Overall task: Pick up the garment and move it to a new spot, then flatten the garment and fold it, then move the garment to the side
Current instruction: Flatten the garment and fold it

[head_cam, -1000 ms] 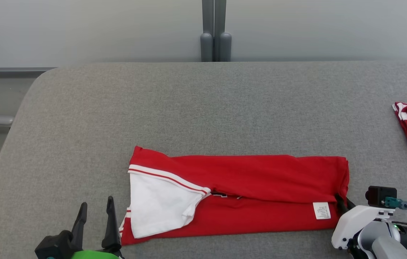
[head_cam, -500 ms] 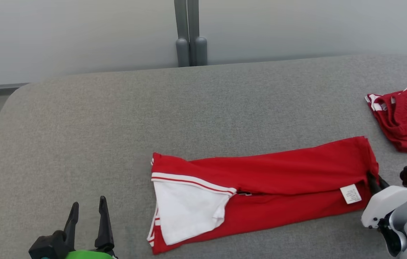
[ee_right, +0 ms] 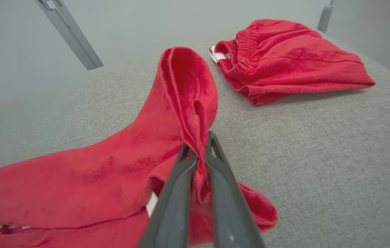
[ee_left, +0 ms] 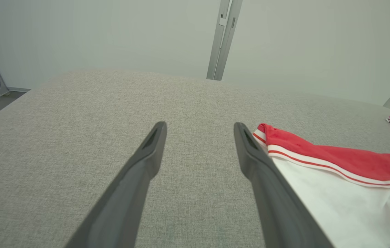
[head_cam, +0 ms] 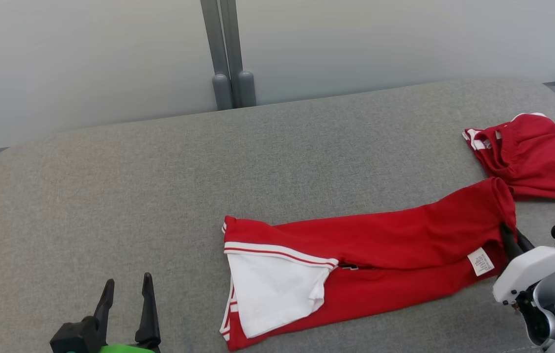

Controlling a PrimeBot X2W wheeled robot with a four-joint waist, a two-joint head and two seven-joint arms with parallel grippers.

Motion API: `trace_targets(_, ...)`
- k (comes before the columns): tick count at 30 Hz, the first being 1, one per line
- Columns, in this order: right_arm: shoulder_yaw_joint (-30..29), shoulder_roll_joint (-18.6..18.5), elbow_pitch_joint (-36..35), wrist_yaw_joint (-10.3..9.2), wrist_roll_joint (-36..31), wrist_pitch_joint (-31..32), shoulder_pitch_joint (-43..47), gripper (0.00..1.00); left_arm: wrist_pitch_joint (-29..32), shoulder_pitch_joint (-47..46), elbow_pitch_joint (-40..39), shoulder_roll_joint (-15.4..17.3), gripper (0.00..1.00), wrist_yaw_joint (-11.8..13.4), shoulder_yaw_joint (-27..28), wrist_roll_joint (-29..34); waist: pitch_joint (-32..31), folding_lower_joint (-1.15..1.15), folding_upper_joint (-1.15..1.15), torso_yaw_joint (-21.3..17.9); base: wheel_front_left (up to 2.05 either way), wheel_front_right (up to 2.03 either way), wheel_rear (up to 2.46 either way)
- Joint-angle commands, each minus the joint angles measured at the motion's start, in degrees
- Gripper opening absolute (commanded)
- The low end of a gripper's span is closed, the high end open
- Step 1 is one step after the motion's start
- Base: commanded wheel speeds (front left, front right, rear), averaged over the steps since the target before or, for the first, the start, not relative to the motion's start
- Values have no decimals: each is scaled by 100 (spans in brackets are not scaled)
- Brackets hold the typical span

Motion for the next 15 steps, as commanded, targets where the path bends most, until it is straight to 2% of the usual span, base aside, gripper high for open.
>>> trace_targets(1, 85, 48, -211, -8, 79, 66, 97, 0, -17, -109, 25, -3, 100, -14, 4, 32, -31, 0, 0, 2, 0, 0, 0)
trace_targets(8, 558, 298, -1490, -4, 472, 432, 420, 0, -17, -35, 73, -66, 100, -63, -9, 62, -112, 0, 0, 195, 0, 0, 0)
trace_targets(15, 1125, 601, -2485, -4, 828, 952, 715, 0, -17, -12, 101, -105, 100, -117, -9, 93, -173, 0, 0, 459, 0, 0, 0)
